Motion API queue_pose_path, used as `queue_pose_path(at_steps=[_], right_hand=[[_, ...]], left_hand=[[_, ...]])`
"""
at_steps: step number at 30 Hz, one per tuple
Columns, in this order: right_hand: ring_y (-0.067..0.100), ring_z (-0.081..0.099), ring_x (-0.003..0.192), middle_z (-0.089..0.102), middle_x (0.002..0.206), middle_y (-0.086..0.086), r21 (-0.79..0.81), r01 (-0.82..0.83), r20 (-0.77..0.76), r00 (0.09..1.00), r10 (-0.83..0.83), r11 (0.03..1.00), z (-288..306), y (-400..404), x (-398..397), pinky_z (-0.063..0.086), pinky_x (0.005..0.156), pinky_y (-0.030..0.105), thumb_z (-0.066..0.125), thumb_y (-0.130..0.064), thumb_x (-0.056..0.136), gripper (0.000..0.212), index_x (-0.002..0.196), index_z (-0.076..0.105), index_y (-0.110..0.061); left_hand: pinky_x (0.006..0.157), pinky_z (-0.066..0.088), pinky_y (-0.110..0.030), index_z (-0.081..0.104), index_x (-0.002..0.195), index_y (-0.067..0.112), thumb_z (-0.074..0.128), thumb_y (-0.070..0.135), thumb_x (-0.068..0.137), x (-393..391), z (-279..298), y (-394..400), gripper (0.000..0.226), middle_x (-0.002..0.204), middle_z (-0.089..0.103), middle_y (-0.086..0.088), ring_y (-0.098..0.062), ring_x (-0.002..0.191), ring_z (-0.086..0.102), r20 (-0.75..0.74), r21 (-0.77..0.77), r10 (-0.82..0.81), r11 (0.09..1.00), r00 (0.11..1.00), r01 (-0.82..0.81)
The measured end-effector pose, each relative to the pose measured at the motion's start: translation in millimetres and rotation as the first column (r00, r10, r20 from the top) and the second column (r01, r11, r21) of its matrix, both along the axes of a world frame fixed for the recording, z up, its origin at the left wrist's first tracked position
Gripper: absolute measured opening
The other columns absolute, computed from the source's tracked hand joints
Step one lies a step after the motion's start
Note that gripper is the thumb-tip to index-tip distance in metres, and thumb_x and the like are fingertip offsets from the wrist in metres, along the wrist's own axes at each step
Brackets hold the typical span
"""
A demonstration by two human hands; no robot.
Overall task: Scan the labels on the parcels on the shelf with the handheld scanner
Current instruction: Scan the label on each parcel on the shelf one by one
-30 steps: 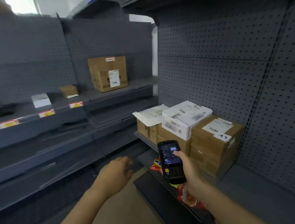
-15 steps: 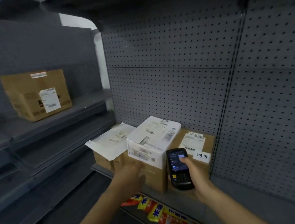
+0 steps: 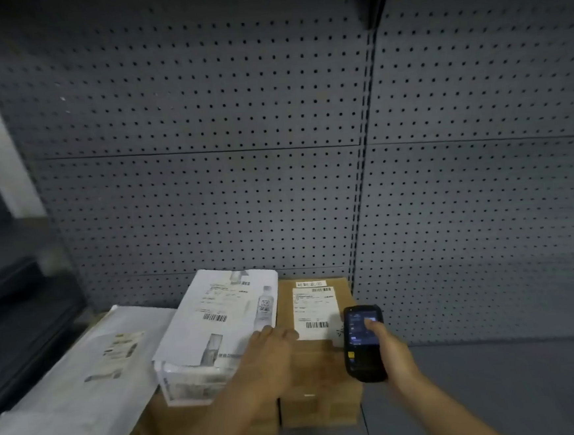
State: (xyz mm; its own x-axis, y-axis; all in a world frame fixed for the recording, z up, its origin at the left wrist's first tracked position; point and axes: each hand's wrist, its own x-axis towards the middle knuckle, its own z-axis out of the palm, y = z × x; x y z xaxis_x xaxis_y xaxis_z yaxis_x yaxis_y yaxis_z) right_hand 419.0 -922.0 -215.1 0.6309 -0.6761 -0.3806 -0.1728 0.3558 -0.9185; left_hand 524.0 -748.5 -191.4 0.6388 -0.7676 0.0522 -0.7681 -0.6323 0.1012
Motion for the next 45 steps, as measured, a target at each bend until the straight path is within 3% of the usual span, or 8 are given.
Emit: queue_pose_path(at_steps=[8,16,20,24,31,38,41,45], right_hand=[[0.034,0.067,0.075,0.07,0.094,0.024,0.119,0.092,0.043,0.994,-0.098,0.989,-7.6,-7.1,5.0,0.054,0.063,0.036,0.059,-0.031,0.092,0.031,0.103,0.066,-0.003],[0.031,0.068,0.075,0.071,0.099,0.022,0.149,0.062,0.057,0.996,-0.071,0.987,-9.1,-14.3,2.2,0.054,0.057,0.031,0.058,-0.034,0.092,0.036,0.11,0.065,-0.004],[0.034,0.071,0.087,0.071,0.108,0.022,0.116,0.064,0.029,0.997,-0.068,0.991,-8.3,-20.4,-8.9,0.055,0.06,0.031,0.06,-0.04,0.089,0.048,0.123,0.059,-0.006],[0.034,0.07,0.087,0.07,0.108,0.022,0.098,0.073,0.022,0.997,-0.075,0.993,-7.8,-28.4,-26.1,0.055,0.061,0.032,0.06,-0.04,0.089,0.05,0.124,0.058,-0.005],[0.039,0.07,0.088,0.07,0.103,0.024,0.069,0.128,0.004,0.992,-0.129,0.989,-24.2,-35.0,-60.5,0.058,0.067,0.04,0.058,-0.035,0.089,0.045,0.118,0.062,-0.001],[0.037,0.068,0.085,0.069,0.1,0.021,0.049,0.074,0.039,0.996,-0.076,0.996,-27.9,-37.0,-74.1,0.057,0.069,0.04,0.06,-0.025,0.09,0.035,0.117,0.058,-0.003],[0.038,0.068,0.092,0.067,0.107,0.021,0.073,0.065,0.036,0.997,-0.067,0.995,-29.6,-38.3,-76.9,0.057,0.073,0.044,0.063,-0.026,0.089,0.04,0.121,0.051,-0.006],[0.038,0.066,0.099,0.065,0.117,0.016,0.046,0.055,0.063,0.996,-0.058,0.997,-29.1,-36.3,-82.4,0.055,0.087,0.055,0.066,-0.022,0.087,0.052,0.134,0.046,-0.016]], left_hand=[[0.12,0.003,-0.043,0.003,0.151,0.009,0.046,-0.005,0.087,20.2,-41.6,-28.1,0.079,0.158,0.002,-0.015,-0.034,0.145,0.0,0.146,0.194,-0.043,0.981,0.988,0.014],[0.119,-0.002,-0.044,0.014,0.151,0.012,0.043,0.005,0.092,26.7,-53.8,-34.9,0.066,0.156,0.018,-0.014,-0.031,0.145,0.009,0.149,0.205,-0.069,0.978,0.986,0.037],[0.119,0.005,-0.042,0.039,0.144,0.022,0.063,0.037,0.085,21.2,-55.7,-37.8,0.065,0.146,0.044,-0.01,-0.028,0.138,0.036,0.201,0.102,-0.084,0.993,0.976,0.065],[0.121,0.004,-0.038,0.013,0.152,0.02,0.041,0.029,0.099,0.6,-51.5,-41.9,0.06,0.158,0.014,-0.006,-0.024,0.147,0.007,0.007,0.124,-0.097,0.988,0.995,0.095],[0.12,0.007,-0.027,0.021,0.15,0.024,0.045,0.035,0.097,-44.2,-74.6,-32.2,0.059,0.152,0.012,0.002,-0.012,0.143,0.006,-0.13,-0.133,-0.129,0.985,0.983,0.112],[0.119,0.018,-0.045,0.005,0.148,0.044,0.078,0.031,0.075,-53.0,-80.9,-33.1,0.104,0.156,-0.019,0.0,-0.024,0.147,-0.006,-0.459,-0.321,0.099,0.908,0.883,-0.269],[0.117,0.025,-0.047,-0.004,0.142,0.055,0.083,0.028,0.068,-43.9,-82.2,-35.9,0.118,0.159,-0.012,-0.003,-0.027,0.147,0.005,-0.622,-0.256,0.105,0.909,0.776,-0.328],[0.113,0.033,-0.045,-0.007,0.146,0.047,0.08,0.02,0.073,-45.1,-90.4,-39.6,0.117,0.153,0.032,0.001,-0.02,0.137,0.037,-0.729,-0.314,0.017,0.879,0.684,-0.358]])
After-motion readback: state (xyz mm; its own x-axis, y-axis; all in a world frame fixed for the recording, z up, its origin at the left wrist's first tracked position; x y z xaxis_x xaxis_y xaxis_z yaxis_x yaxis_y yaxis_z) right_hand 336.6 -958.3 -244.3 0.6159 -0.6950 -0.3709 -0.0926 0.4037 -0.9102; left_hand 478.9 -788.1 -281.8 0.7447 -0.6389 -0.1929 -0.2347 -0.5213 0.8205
